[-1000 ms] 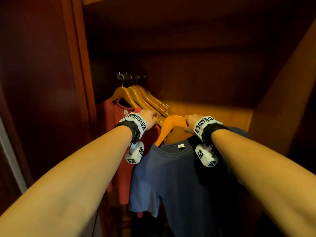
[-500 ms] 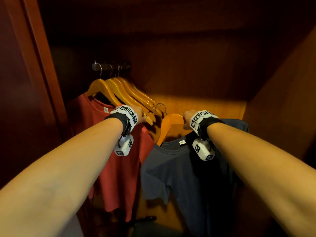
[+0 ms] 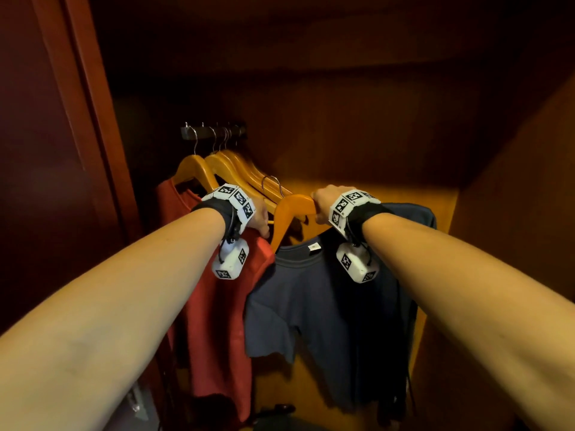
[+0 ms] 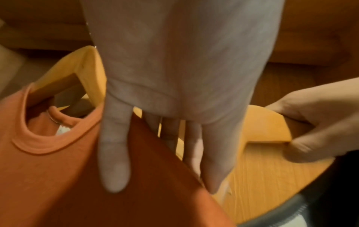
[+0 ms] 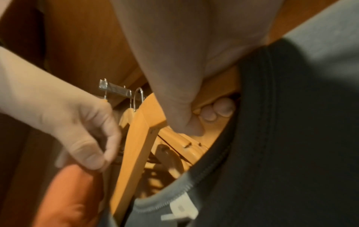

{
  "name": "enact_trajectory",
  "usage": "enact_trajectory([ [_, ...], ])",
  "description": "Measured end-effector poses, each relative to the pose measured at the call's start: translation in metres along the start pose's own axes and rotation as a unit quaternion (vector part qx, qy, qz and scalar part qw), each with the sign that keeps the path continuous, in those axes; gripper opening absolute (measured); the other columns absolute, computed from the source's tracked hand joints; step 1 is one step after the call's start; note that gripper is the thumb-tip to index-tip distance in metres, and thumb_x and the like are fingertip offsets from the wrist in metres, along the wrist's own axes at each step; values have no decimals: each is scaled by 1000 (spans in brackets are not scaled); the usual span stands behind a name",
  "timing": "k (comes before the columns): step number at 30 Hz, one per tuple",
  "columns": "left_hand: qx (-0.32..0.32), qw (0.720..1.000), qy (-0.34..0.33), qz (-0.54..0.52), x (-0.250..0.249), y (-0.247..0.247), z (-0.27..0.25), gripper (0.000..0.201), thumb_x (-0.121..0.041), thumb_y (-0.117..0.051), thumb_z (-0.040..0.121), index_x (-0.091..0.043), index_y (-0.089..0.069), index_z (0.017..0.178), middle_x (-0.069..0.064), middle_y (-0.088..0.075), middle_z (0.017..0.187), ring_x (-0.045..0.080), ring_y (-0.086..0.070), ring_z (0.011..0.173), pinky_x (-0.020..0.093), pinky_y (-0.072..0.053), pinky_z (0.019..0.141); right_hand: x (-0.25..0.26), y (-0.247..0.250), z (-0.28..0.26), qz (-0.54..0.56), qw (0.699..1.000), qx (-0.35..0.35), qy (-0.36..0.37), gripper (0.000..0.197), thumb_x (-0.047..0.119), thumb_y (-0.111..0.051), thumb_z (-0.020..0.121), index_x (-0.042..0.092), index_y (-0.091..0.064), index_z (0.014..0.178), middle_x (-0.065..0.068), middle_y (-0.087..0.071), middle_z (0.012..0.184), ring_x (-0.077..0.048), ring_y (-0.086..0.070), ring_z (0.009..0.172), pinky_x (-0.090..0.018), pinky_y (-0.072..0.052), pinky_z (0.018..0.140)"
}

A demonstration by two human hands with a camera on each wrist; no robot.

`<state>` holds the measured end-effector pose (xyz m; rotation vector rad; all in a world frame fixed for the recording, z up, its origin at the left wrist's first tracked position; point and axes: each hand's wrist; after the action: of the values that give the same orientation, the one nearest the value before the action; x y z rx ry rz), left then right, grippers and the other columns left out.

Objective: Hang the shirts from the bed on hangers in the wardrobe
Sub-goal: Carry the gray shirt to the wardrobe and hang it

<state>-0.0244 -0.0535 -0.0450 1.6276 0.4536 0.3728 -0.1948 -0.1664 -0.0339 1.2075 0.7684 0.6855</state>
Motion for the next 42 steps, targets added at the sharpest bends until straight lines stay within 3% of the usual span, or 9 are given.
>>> enact_trajectory([
  [6,-65,996,-14,-65,3,5,-7,26,-28,-75,84,-8,-74,99,8,-68,94,23,-63,85,22,-46,51,16,11,6,21,999,-28,-4,28,39,-67,89,20,-61,108,-5,-67,102,-30,-66,91,-45,-56,84],
  [12,-73,995,-7,-70,6,8,-15,28,-32,-70,88,-10,-73,105,12,-70,107,24,-64,92,22,-45,54,23,23,16,-4,997,-73,-5,38,36,-63,94,18,-54,126,-9,-64,114,-34,-64,103,-40,-47,77],
  [20,-26,997,8,-67,1,-2,-27,20,-25,-73,84,-13,-78,99,2,-73,97,11,-59,73,10,-36,38,25,30,21,-40,997,-63,6,40,20,-65,92,22,-53,130,-9,-64,115,-34,-63,105,-42,-47,78],
  [24,-11,999,29,-40,-2,-7,-32,13,-24,-71,84,-13,-77,89,-1,-69,81,12,-56,66,18,-40,51,26,19,19,-52,998,-37,25,36,17,-66,88,21,-59,123,-7,-63,106,-33,-64,102,-39,-44,73],
  [28,4,998,38,-48,-3,-13,-34,11,-27,-71,84,-20,-77,89,-6,-66,75,14,-59,71,15,-42,45,22,4,18,-63,998,-1,19,29,18,-68,85,16,-63,114,-5,-60,92,-30,-62,86,-39,-47,70],
  [32,44,997,32,-58,-6,-22,-27,19,-36,-74,78,-25,-79,92,-4,-74,96,21,-68,99,36,-54,91,12,-4,18,-59,998,-3,18,21,22,-68,86,15,-65,105,-5,-61,88,-30,-61,80,-37,-47,70],
  [37,18,990,16,-141,-11,-24,-13,10,-22,-73,84,-14,-78,88,5,-76,92,16,-66,83,33,-52,92,2,-2,24,8,1000,-18,16,19,19,-70,85,19,-61,102,-7,-65,94,-32,-64,82,-38,-49,71],
  [39,-4,985,13,-170,-11,-21,-11,10,-15,-69,87,-8,-76,91,13,-75,92,20,-66,84,28,-56,85,4,-1,28,44,999,-15,12,27,23,-76,80,21,-62,103,-8,-67,97,-33,-66,84,-42,-55,77],
  [42,-42,985,12,-166,-15,-15,-13,19,-11,-62,92,-2,-71,106,9,-65,84,16,-60,74,10,-45,43,7,1,34,96,995,-25,11,39,38,-78,81,21,-62,112,-7,-67,105,-33,-66,93,-44,-55,85],
])
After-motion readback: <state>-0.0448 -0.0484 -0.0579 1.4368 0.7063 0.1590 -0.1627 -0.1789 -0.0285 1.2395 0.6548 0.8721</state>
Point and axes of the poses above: each hand's wrist, its own z-axis towards the middle knuckle, its own y-axis out of the back of the hand, x = y × z
